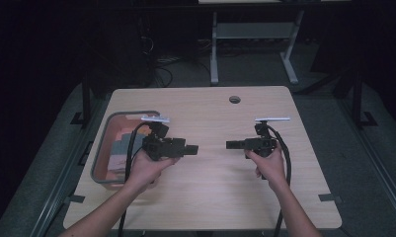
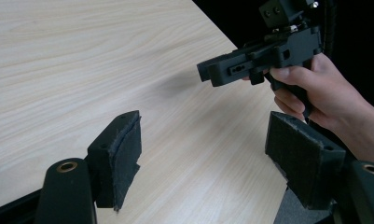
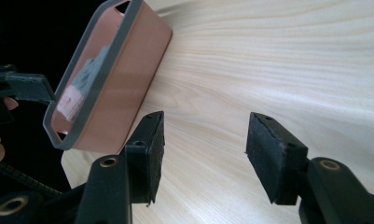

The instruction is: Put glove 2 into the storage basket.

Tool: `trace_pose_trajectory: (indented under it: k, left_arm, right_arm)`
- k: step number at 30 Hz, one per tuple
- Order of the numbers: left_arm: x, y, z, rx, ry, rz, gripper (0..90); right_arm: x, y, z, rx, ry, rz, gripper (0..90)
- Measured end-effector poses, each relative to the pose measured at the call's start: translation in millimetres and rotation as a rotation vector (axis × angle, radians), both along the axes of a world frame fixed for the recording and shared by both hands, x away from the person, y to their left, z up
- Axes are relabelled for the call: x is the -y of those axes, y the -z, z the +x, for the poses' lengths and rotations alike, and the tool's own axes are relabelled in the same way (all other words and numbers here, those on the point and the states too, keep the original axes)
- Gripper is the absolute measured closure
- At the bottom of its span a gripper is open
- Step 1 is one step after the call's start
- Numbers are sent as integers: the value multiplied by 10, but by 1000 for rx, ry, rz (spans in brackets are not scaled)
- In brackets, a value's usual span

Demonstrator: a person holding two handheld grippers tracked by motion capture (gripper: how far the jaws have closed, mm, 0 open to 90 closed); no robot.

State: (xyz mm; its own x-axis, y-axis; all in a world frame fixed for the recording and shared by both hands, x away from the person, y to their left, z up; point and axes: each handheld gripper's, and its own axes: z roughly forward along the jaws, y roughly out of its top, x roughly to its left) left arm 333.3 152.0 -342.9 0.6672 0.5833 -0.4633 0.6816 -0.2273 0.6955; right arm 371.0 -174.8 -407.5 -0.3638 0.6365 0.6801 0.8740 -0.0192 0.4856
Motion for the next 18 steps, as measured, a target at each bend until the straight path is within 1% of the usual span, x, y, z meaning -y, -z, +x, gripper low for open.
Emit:
trace_pose_trajectory:
  k: [2,3,10,13,14,18]
  left_arm:
    - [25,10,-6,-1,-1,-1,268]
    - [36,18,-8,0,3,-2,268]
    - [133,77,-34,-2,30,-7,268]
    - [170,101,-49,-2,36,-7,268]
    - [185,109,-56,-4,35,-14,268]
    - [232,141,-73,-1,50,-10,268]
  right_arm:
    - [24,15,-5,-2,-1,-2,456]
    - [38,21,-8,3,0,-2,456]
    - [123,80,-42,-9,13,8,453]
    - [169,105,-63,-15,17,5,451]
    - [188,116,-66,-16,18,2,449]
    - [250,133,-85,-22,32,1,448]
